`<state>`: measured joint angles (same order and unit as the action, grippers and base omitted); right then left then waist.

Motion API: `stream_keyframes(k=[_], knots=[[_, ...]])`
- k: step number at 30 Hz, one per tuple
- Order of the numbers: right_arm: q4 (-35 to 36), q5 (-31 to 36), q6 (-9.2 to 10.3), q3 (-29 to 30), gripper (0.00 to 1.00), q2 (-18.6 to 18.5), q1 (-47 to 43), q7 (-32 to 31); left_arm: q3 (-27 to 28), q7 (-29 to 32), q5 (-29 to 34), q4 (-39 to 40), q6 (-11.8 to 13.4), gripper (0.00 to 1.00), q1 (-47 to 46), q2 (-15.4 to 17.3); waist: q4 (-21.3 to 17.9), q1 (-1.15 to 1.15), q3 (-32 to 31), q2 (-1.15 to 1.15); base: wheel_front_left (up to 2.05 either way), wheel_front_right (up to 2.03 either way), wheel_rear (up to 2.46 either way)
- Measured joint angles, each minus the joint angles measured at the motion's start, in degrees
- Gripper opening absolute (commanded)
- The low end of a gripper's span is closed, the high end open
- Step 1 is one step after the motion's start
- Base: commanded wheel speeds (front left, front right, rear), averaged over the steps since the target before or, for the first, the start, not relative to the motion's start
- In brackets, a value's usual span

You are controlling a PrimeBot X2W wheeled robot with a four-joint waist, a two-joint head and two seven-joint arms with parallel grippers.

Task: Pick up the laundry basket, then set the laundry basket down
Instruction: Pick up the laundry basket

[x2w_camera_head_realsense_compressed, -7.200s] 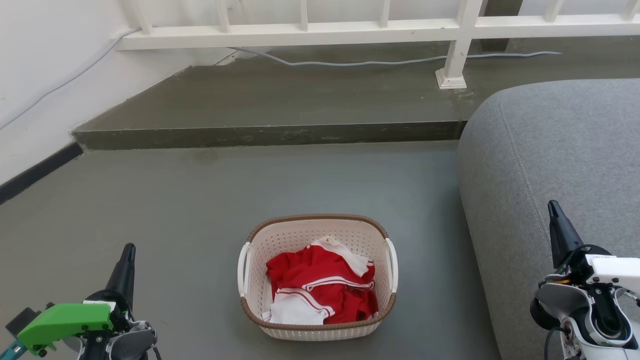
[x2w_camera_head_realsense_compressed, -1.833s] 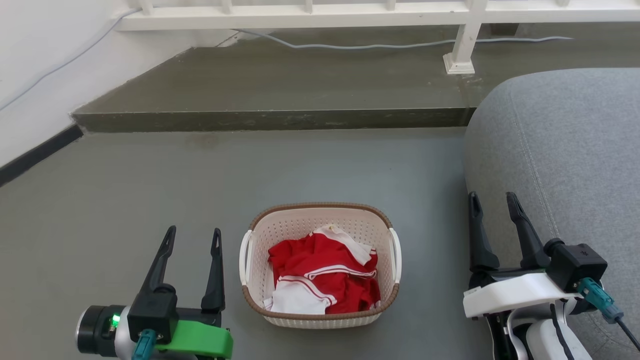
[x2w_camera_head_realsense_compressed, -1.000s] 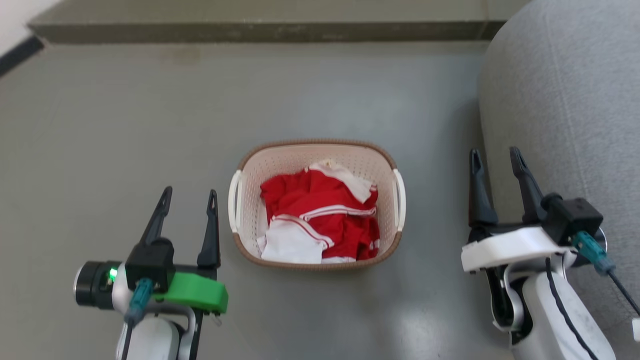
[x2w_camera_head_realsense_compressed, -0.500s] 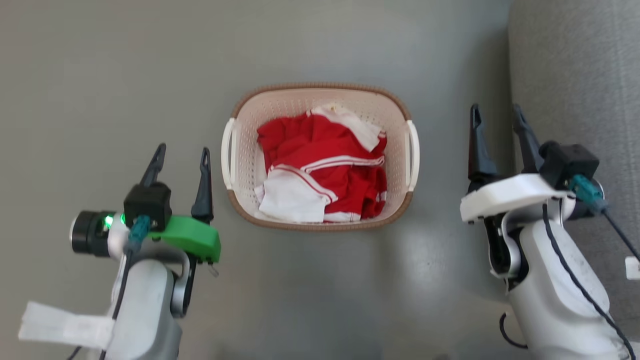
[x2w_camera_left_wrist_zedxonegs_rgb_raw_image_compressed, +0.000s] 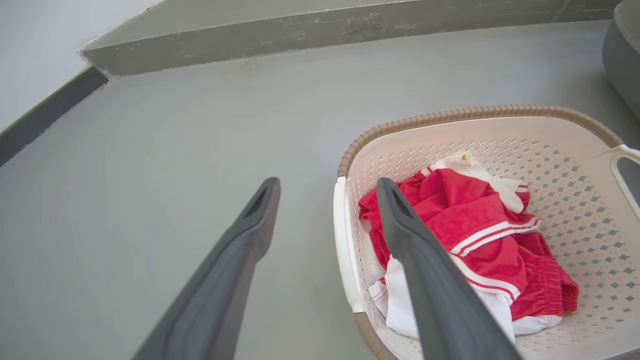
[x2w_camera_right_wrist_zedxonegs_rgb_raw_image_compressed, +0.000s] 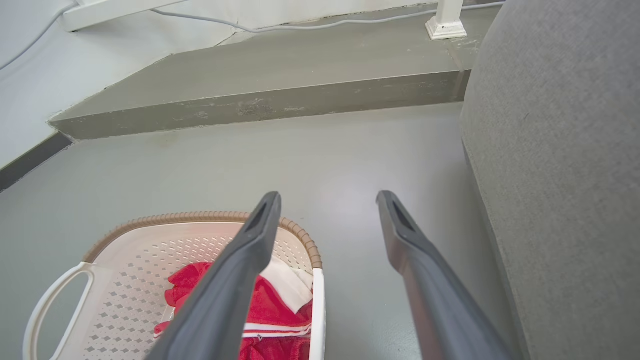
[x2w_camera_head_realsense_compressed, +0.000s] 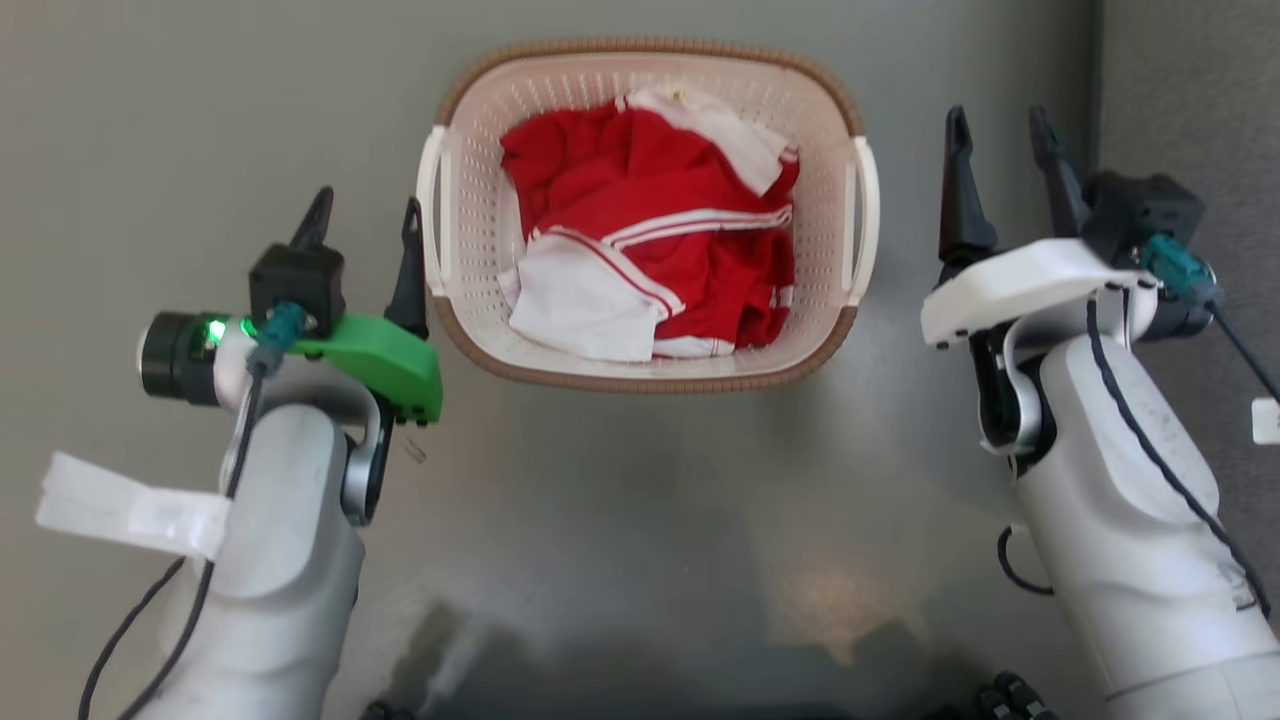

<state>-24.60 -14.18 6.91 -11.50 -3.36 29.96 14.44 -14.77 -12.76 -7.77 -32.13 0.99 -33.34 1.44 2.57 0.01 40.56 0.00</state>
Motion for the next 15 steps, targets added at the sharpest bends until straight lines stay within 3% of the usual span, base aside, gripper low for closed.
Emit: stream_keyframes(k=[15], knots=[[-5.54, -0.02, -0.34, -0.05, 1.00, -0.25, 9.37, 0.14, -2.93, -0.08, -3.50, -7.11, -0.47, 1.00, -10.61, -0.22, 0.61, 0.00, 11.55, 0.00, 0.00, 0.00, 0.00]])
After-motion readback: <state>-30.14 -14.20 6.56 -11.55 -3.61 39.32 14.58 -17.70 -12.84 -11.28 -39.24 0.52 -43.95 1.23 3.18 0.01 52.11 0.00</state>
